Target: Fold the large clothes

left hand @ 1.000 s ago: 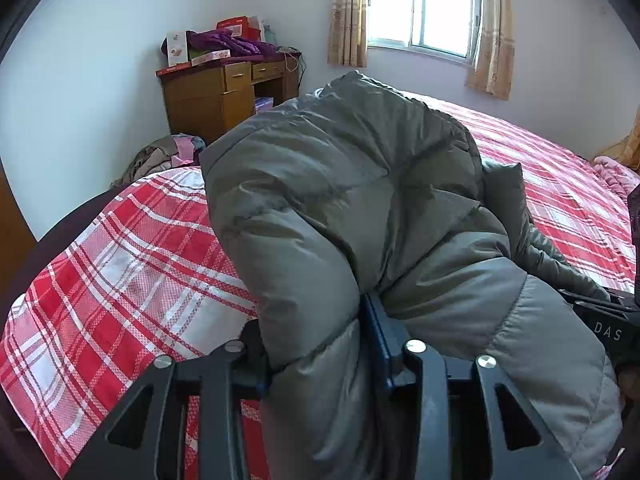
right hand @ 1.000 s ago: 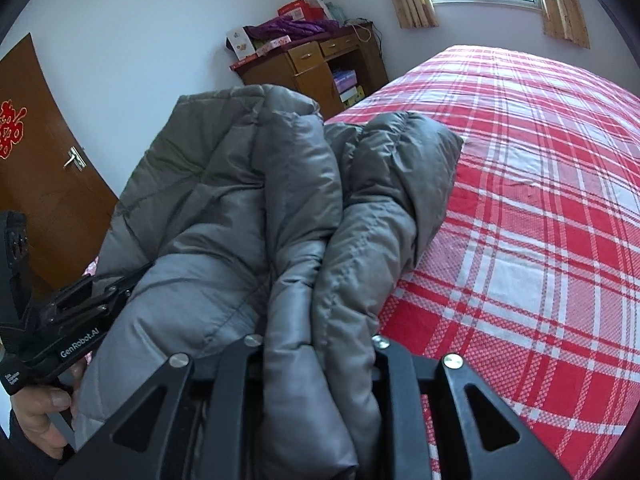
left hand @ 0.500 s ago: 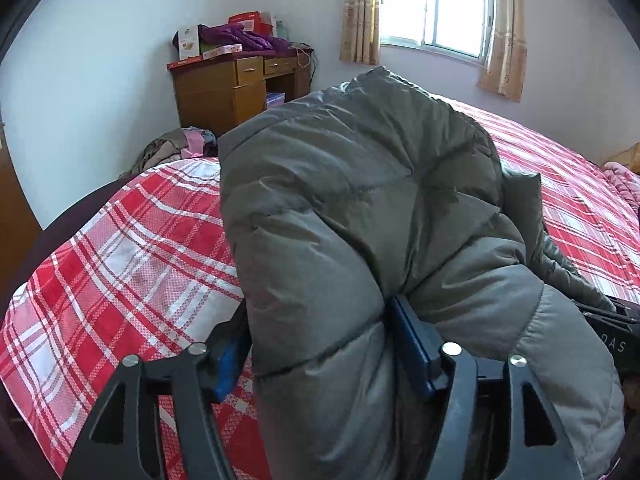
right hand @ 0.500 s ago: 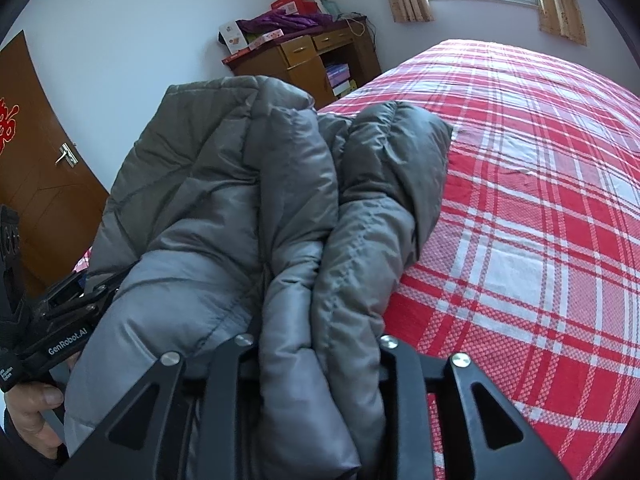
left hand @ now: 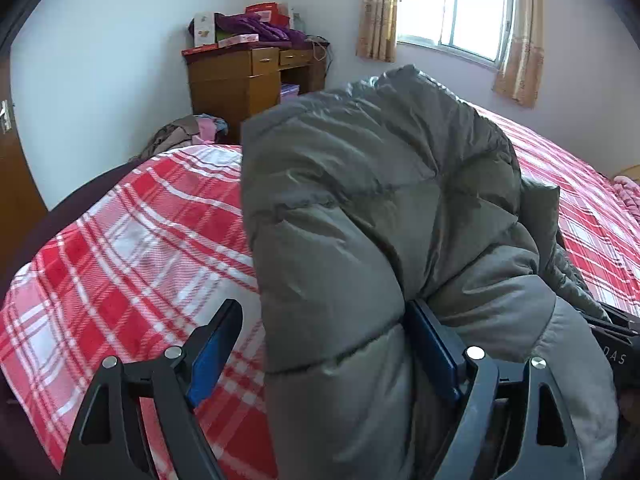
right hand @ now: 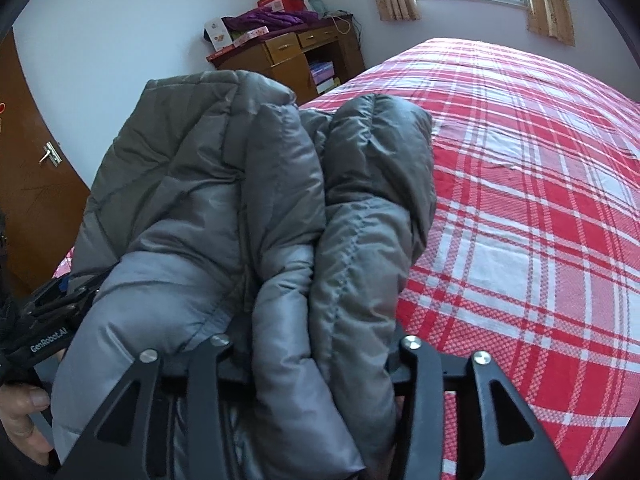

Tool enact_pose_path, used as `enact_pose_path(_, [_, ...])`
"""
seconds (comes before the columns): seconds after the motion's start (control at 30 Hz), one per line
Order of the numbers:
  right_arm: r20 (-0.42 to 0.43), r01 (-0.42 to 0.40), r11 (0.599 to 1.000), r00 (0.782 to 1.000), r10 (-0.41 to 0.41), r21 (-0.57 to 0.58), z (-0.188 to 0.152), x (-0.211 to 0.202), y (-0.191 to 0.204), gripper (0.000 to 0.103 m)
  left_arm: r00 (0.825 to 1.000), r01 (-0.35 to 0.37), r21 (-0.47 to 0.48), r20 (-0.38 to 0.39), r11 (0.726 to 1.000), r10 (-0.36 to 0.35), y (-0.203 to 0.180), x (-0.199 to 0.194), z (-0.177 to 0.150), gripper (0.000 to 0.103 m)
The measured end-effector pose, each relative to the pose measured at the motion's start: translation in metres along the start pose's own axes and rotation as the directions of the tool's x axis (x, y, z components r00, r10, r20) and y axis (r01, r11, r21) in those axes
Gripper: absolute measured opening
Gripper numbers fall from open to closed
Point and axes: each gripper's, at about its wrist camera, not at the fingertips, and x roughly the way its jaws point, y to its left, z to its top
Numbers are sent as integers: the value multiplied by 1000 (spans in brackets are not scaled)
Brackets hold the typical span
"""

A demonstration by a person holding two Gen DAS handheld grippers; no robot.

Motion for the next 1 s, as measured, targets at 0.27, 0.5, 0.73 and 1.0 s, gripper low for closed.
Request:
enact_pose_path(0.27, [86, 97, 995, 992, -94, -34, -1, -70, 13, 80, 988, -9, 25, 154, 1000, 5, -11, -100, 10, 84])
enact_pose_path(0.5, [196, 116, 992, 975, -105, -47, -23, -159, 38, 86, 964, 25, -11, 265, 1000, -21, -9, -181, 9, 84])
enact_pose_path(0.73, [274, 100, 992, 959, -74, -83, -21, -192, 68, 88, 951, 39, 12, 308, 999, -41, -16, -210, 9, 84])
enact_pose_path(1.0, [322, 108, 988, 944, -67, -109, -24, -213, 78, 90, 945, 38, 26, 325, 999, -44, -21, -217, 7, 84])
